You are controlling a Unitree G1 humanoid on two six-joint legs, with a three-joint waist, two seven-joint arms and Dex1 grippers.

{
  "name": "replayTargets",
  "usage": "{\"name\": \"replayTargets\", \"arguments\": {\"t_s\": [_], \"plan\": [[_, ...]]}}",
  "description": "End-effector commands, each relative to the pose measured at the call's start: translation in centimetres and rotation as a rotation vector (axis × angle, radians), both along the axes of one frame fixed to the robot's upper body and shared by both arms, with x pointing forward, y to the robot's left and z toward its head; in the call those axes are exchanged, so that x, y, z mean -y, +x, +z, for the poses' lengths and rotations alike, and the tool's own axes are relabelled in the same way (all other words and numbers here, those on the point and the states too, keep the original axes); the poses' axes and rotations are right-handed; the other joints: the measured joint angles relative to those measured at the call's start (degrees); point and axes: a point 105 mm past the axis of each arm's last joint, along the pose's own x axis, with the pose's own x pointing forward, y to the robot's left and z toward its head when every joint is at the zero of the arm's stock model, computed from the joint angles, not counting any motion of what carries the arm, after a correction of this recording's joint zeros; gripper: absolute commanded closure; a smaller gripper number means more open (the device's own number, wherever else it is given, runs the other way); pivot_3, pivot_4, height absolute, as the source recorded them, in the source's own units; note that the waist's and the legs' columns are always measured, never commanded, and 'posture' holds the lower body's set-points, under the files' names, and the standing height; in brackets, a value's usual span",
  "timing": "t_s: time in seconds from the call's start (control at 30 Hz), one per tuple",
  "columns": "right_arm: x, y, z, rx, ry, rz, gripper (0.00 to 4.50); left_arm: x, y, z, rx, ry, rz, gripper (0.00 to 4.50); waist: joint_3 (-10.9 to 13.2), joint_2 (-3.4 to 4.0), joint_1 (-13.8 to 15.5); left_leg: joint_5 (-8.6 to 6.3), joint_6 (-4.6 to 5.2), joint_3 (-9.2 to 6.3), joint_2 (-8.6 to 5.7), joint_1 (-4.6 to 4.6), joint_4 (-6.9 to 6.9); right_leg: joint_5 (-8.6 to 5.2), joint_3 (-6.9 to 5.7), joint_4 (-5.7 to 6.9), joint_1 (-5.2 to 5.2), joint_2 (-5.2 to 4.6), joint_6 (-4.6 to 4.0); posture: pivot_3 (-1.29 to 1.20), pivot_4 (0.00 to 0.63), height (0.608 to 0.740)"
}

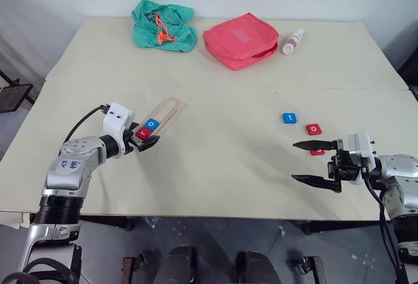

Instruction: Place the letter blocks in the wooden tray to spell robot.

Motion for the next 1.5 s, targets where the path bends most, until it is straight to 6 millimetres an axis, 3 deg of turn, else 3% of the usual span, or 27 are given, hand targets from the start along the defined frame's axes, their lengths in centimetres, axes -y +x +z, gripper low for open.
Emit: {"name": "replayTargets", "arguments": {"t_s": [0.03,0.3,0.57,0.73,0.8,1.03,1.23,1.5], "plan": [[0.3,-0.6,1.1,0.044,0.005,0.024,0.03,0.2,0.2,0.7,0.017,0.008,-0.008,0.0,0.0,0.0,0.0,0.0,0.0,0.0,0.0,0.0,-0.01,0.0,0.0,0.0,-0.01,0.0,0.0,0.0,0.15,0.74],[0.5,-0.5,1.3,0.06,0.032,0.008,0.03,0.5,0.2,-1.1,-0.079,0.071,-0.02,0.0,0.0,0.0,0.1,0.0,0.0,-0.02,-0.02,0.01,0.02,0.0,0.0,0.04,0.02,-0.01,0.0,0.0,0.15,0.74],[0.8,0.4,2.8,0.103,0.158,-0.062,0.03,0.2,-0.1,-2.6,-0.179,0.095,0.009,0.0,0.0,0.0,0.1,0.0,0.0,-0.05,-0.03,0.06,0.08,0.0,0.02,0.23,0.03,-0.03,0.0,0.0,0.15,0.74],[0.9,0.4,2.8,0.1,0.167,-0.068,0.0,-0.5,-0.1,-3.1,-0.211,0.118,0.062,1.1,0.0,0.03,0.1,0.0,0.0,-0.02,-0.03,0.13,0.08,0.0,0.09,0.3,0.04,-0.03,0.0,0.0,0.15,0.74],[0.9,0.4,2.8,0.098,0.166,-0.07,0.0,-0.3,-0.1,-3.0,-0.2,0.104,0.047,1.1,0.0,0.04,0.0,0.0,0.0,-0.01,-0.03,0.15,0.08,0.0,0.12,0.32,0.03,-0.03,0.0,0.0,0.15,0.74],[1.1,0.3,2.9,0.099,0.163,-0.07,0.0,0.9,-0.6,-1.3,-0.046,0.091,-0.114,1.1,0.0,0.04,0.0,0.0,0.0,0.01,-0.03,0.15,0.07,0.0,0.15,0.32,0.01,-0.03,0.0,0.0,0.15,0.74],[1.4,0.2,2.8,0.09,0.131,-0.059,0.0,3.9,-3.1,0.3,0.056,0.102,-0.434,1.1,0.0,0.04,0.1,0.0,0.0,0.0,-0.03,0.09,0.08,0.0,0.14,0.3,-0.02,-0.03,0.0,0.0,0.15,0.74],[2.1,-0.6,1.6,0.053,0.038,-0.026,0.0,6.6,-4.4,0.0,0.038,0.144,-0.658,1.1,0.0,0.02,0.0,0.0,0.01,0.02,-0.03,0.05,0.08,0.0,0.11,0.28,-0.03,-0.02,0.0,0.0,0.15,0.74]]}}
